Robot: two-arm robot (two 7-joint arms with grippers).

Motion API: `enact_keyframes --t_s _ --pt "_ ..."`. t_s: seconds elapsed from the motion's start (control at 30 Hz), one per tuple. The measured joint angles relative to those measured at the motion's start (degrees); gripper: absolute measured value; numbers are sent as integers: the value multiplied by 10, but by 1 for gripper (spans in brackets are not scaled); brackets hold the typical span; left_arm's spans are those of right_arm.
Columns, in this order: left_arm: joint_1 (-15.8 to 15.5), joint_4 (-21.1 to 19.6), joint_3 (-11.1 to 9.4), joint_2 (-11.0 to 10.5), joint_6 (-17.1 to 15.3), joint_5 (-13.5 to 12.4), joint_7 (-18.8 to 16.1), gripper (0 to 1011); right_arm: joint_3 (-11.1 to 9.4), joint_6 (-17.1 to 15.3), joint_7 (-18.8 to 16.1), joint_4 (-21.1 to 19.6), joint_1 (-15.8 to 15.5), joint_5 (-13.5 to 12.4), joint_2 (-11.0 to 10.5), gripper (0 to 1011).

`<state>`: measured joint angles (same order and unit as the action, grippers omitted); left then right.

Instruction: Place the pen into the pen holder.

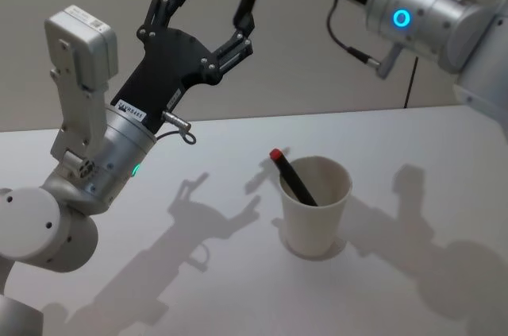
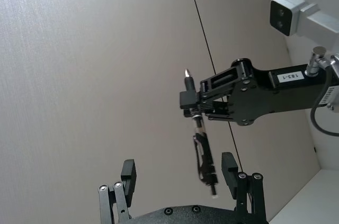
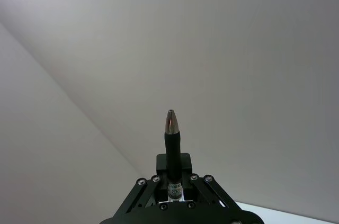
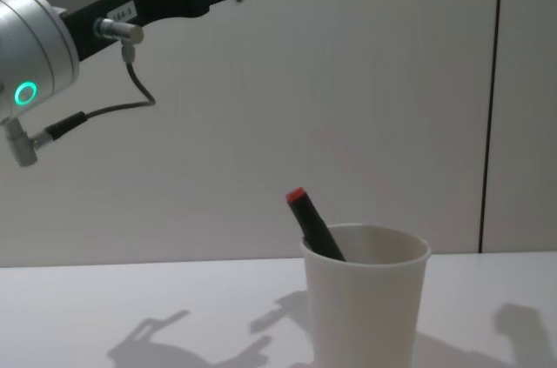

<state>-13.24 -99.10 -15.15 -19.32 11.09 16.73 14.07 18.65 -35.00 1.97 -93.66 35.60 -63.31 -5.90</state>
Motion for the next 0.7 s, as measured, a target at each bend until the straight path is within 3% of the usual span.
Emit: enact_keyframes --t_s 0.23,0.37,0.7 --pt "0 -3 5 -7 -5 -6 -1 1001 -12 4 31 -37 -16 9 -27 131" --pt "2 -13 17 -24 -16 -21 -9 1001 -21 10 52 -63 -31 11 -46 131" --pt "3 -35 48 -66 -47 -53 -27 1001 -52 21 104 -142 -92 3 -123 131"
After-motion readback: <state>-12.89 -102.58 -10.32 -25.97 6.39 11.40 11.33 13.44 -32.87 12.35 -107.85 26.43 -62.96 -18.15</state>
